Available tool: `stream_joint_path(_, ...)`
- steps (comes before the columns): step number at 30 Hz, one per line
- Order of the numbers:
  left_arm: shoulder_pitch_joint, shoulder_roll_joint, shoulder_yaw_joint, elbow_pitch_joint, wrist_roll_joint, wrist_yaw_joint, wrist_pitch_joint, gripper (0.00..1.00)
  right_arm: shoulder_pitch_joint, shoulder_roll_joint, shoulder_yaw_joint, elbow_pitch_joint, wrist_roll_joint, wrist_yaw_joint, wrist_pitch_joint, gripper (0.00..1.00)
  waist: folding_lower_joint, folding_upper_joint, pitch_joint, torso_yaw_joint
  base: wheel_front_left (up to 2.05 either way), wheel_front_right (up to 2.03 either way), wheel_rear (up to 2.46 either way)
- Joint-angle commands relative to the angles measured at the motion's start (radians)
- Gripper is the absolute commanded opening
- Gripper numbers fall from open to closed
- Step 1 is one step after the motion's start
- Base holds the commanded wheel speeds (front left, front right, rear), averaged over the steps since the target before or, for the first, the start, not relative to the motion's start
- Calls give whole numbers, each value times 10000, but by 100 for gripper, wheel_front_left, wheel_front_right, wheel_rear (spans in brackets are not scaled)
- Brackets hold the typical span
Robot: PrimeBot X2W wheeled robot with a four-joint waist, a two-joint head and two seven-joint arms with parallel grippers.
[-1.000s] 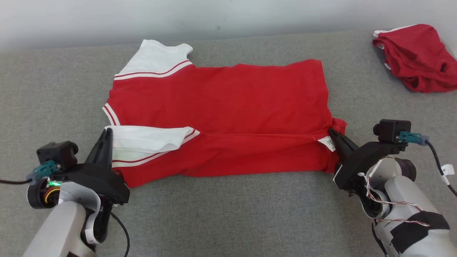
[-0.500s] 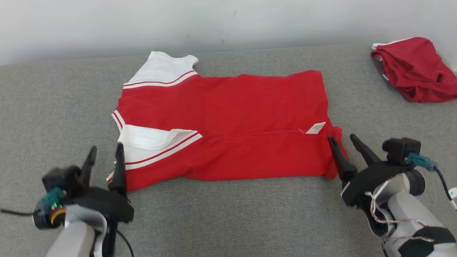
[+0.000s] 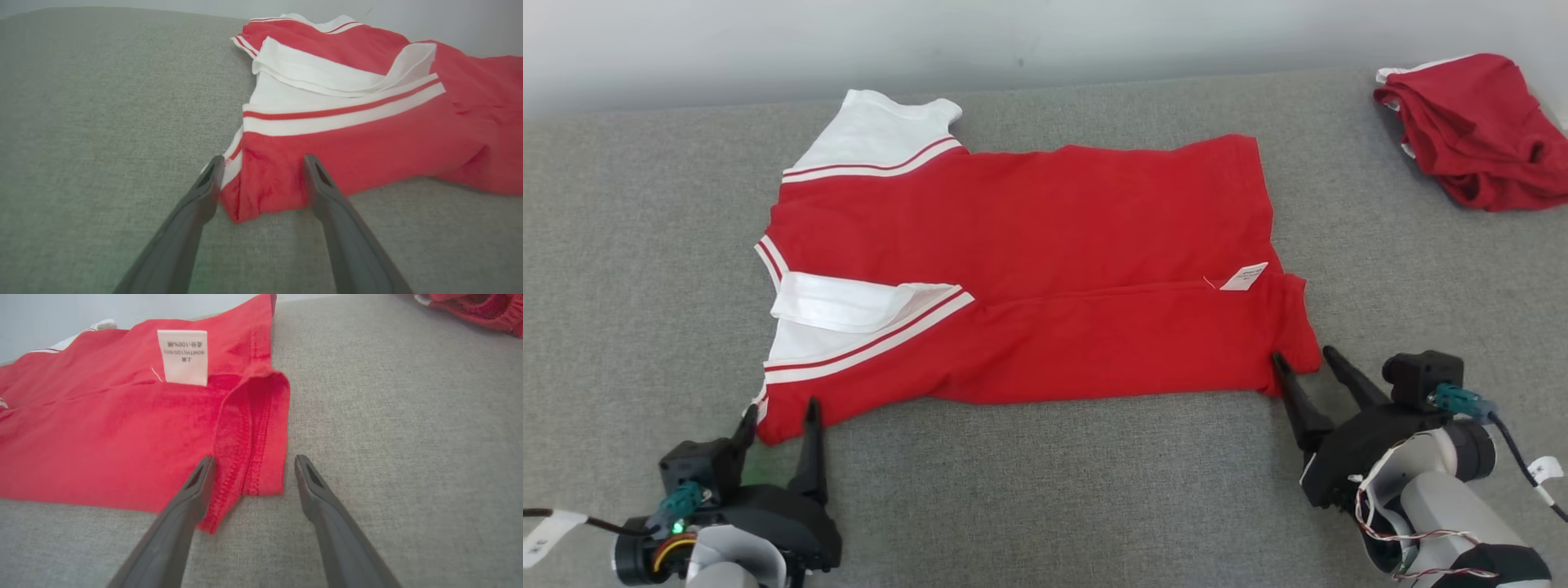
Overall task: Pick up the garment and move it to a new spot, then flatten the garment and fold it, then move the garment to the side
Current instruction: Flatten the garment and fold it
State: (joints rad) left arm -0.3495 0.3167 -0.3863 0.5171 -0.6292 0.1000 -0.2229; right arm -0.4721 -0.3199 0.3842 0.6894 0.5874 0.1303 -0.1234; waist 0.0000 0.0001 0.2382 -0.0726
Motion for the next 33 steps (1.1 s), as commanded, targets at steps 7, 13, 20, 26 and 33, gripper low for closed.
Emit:
stream_joint_path(7,-118,-187,-118,693,-166,-180,-92,100,-138,376,181,790,-275,4,78,100,0,-1,5,101,0,0,0)
stream_joint_path(13,-171,-354,-273,1264,-153,-386,-90,0,-253,432,321,1028,-80,6,-238,0,0,-1,-267,242,0,0,0)
stream_joint_path(20,447,-311,-311,1170,-134,-464,-240,0,321,88,209,845,223,6,-654,0,0,-1,-1059,382,0,0,0)
stream_joint_path(26,1921,-4,-251,29,-302,-121,-173,0,1826,-353,-266,-48,677,4,-473,0,0,-1,-1728,592,0,0,0)
stream_joint_path(33,3598,305,-131,-1982,-484,747,249,0,3791,-368,-1187,-1729,594,3,432,0,0,-1,-1883,771,0,0,0)
